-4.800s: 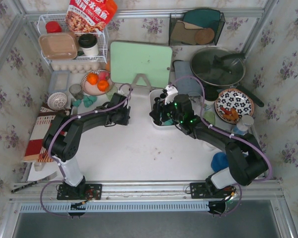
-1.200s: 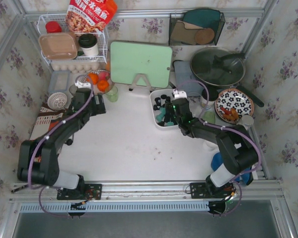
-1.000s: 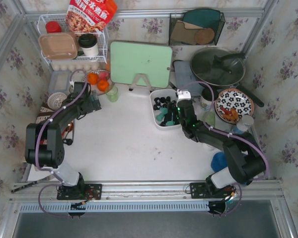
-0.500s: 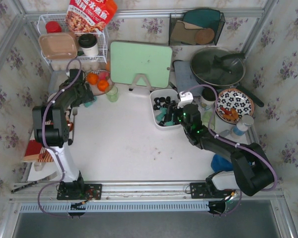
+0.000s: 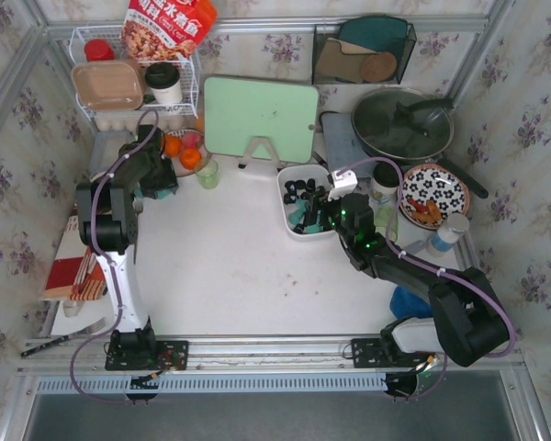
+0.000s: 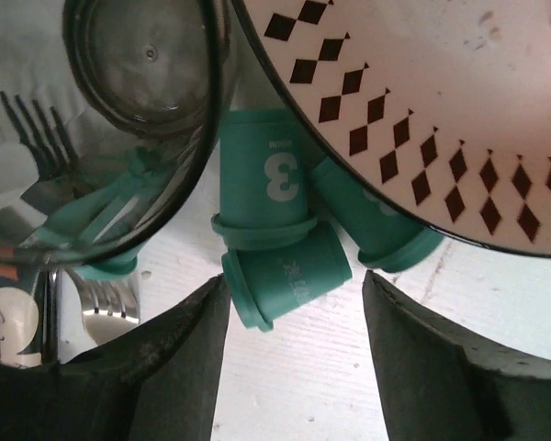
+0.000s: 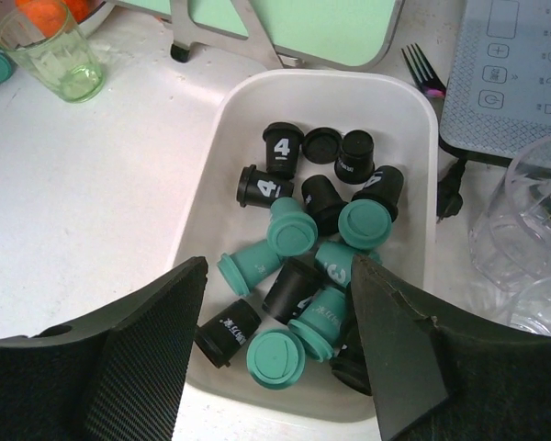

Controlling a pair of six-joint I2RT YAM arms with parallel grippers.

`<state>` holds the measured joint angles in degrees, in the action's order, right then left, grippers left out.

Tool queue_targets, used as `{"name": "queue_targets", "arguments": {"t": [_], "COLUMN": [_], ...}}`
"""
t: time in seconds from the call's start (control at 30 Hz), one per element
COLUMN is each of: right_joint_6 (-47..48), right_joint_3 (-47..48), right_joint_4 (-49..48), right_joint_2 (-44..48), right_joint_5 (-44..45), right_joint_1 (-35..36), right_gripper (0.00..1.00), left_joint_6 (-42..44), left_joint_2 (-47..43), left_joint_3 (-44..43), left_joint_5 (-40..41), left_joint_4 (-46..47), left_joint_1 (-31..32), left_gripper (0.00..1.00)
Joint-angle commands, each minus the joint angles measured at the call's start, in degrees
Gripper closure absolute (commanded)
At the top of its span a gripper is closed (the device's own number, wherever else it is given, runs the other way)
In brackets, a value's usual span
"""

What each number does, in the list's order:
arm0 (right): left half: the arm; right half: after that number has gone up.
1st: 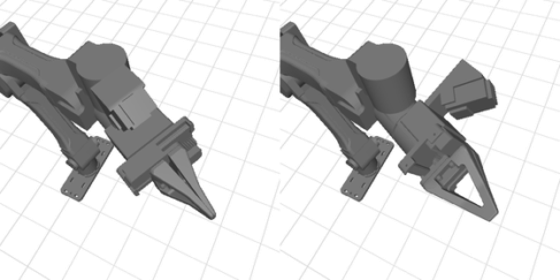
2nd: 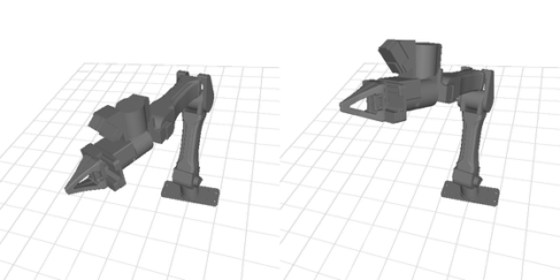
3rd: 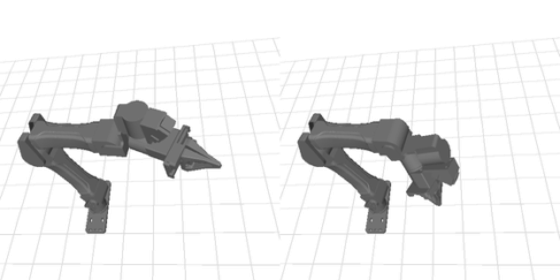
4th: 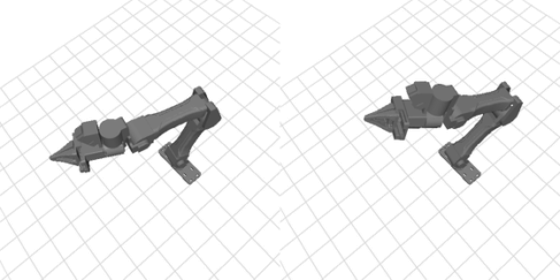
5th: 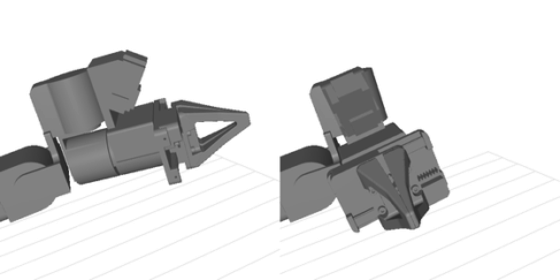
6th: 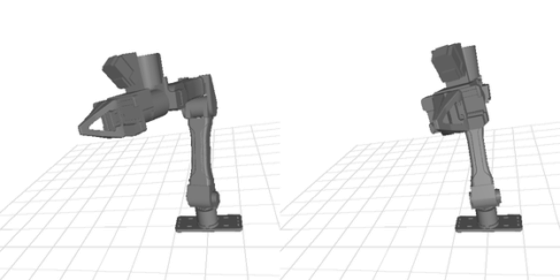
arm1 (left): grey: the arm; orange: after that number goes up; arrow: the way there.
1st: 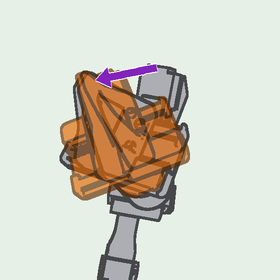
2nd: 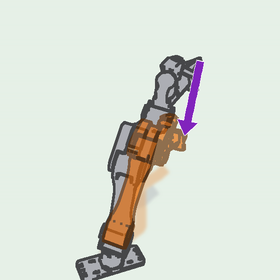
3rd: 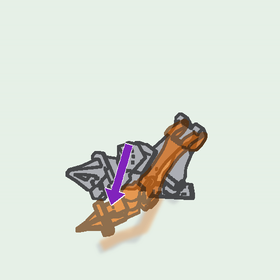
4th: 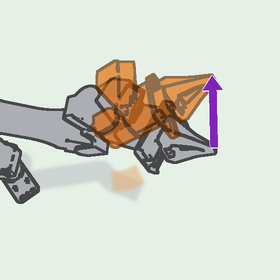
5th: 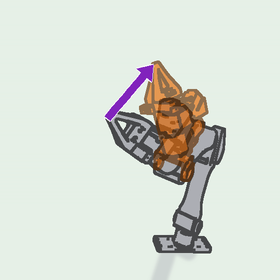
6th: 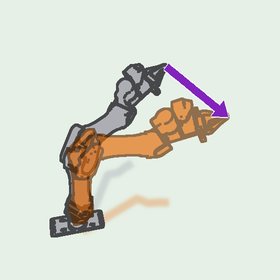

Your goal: Mix the coffee capsules in the storage basket

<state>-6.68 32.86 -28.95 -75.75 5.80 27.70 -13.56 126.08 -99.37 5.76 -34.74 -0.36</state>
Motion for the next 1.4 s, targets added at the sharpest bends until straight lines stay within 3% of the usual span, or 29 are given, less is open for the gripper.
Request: {"name": "queue_targets", "arguments": {"t": [0.0,0.13,0.27,0.47,0.67,0.77,0.8,1.17,1.37], "right_joint_6": [0.9,1.1,1.1,1.1,1.0,1.0,1.0,1.5,2.0], "right_joint_3": [-0.2,-0.2,-0.1,0.0,0.3,0.3,0.2,-0.1,-0.2], "right_joint_4": [-2.3,-2.3,-2.4,-2.4,-2.3,-2.3,-2.2,-2.7,-2.9], "right_joint_2": [0.1,0.0,-0.4,-0.7,-1.1,-1.2,-1.0,-0.9,-0.9], "right_joint_5": [-1.3,-1.6,-1.7,-1.8,-2.2,-2.5,-2.5,-3.7,-4.4], "right_joint_1": [0.1,0.1,0.1,0.1,0.1,0.2,0.2,0.3,0.3], "right_gripper": [0.29,0.28,0.28,0.28,0.28,0.28,0.28,0.29,0.29], "left_joint_6": [1.4,2.0,2.2,1.6,0.4,2.3,3.5,20.8,24.8], "left_joint_2": [2.7,3.0,1.7,-5.7,-14.0,-16.2,-16.1,-9.6,-3.8], "left_joint_3": [-3.0,-2.6,-0.4,8.5,16.7,17.9,17.3,11.8,2.5], "left_joint_5": [0.9,1.6,0.3,0.6,0.9,3.0,3.0,-10.3,-9.7], "left_joint_4": [-5.5,-5.7,-5.1,-0.4,4.1,7.4,8.2,16.0,8.7], "left_joint_1": [-0.1,0.0,0.0,0.8,2.1,1.9,1.5,0.3,0.0], "left_gripper": [0.38,0.41,0.65,0.7,0.64,0.36,0.33,0.35,0.36]}}
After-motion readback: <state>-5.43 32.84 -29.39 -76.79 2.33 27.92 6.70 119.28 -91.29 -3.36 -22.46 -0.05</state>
